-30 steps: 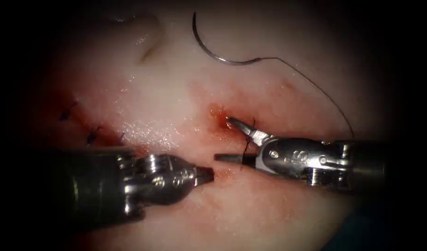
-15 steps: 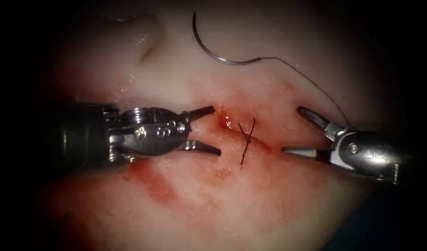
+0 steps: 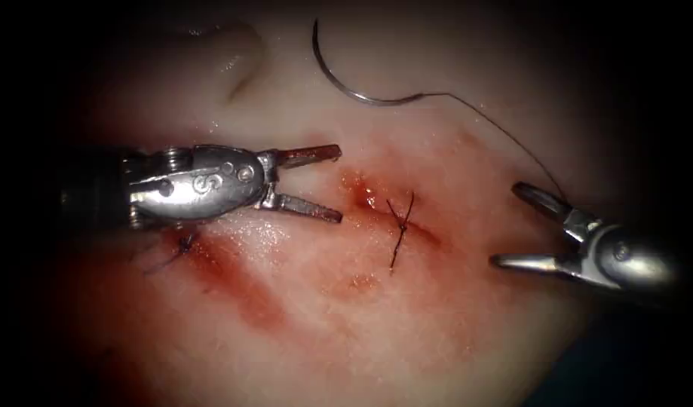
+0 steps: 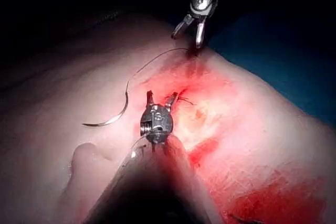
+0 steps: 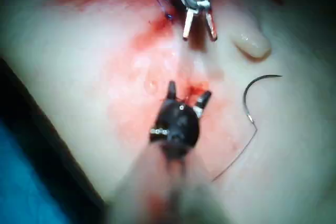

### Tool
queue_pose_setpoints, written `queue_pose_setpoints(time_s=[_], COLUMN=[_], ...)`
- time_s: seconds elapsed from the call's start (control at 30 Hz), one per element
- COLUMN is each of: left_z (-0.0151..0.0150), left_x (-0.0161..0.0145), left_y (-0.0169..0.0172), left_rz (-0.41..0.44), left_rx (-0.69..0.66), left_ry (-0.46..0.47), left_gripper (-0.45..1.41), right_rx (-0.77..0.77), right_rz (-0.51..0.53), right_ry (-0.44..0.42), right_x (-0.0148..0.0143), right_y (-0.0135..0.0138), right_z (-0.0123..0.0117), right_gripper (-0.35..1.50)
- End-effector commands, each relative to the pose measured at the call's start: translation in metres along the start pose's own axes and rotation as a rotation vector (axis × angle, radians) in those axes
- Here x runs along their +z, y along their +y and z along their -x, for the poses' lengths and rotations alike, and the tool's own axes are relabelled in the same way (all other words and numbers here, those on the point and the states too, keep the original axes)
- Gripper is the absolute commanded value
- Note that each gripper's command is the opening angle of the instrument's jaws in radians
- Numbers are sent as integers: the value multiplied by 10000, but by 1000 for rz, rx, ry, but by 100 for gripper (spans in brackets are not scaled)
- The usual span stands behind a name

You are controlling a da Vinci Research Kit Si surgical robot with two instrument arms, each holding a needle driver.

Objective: Wound Closure

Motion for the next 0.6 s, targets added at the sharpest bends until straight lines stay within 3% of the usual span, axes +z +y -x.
queue_pose_setpoints(time_s=[0.03, 0.23, 0.6], left_z=[2, -9, -1], left_x=[5, -3, -26], left_y=[3, 6, 14], left_rz=[13, 22, 16], left_rx=[4, 2, 2], left_ry=[4, 7, 1], left_gripper=[57, 56, 49], right_rx=[0, -11, -41], right_rz=[-4, -7, -5], right_ry=[2, 2, -1], right_x=[7, 4, 7], right_y=[-3, 0, -1], right_z=[-2, -1, -1], right_gripper=[91, 93, 96])
